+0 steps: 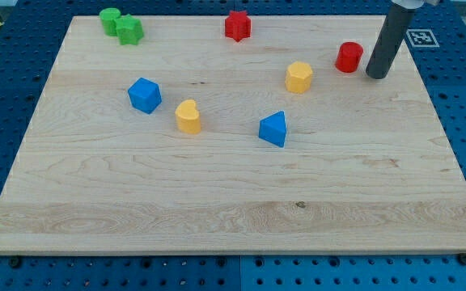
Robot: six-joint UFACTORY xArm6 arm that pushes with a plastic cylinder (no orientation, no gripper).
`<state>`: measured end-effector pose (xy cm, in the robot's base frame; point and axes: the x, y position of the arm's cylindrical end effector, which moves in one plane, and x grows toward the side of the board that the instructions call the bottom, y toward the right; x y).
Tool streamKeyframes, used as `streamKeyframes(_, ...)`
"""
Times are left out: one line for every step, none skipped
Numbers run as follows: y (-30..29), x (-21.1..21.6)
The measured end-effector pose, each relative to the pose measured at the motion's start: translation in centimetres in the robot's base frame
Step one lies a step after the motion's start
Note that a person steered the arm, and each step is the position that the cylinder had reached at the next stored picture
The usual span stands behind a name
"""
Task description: Place the red circle above the hexagon vertically
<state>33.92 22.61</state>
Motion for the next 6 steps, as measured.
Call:
streamKeyframes(-0.4, -0.3)
streamKeyframes(-1.3, -1.6)
streamKeyframes(-2.3, -4.1)
streamKeyframes(-3.6, -4.3)
streamKeyframes(-5.2, -4.3)
streamKeyframes(-6.7, -4.4)
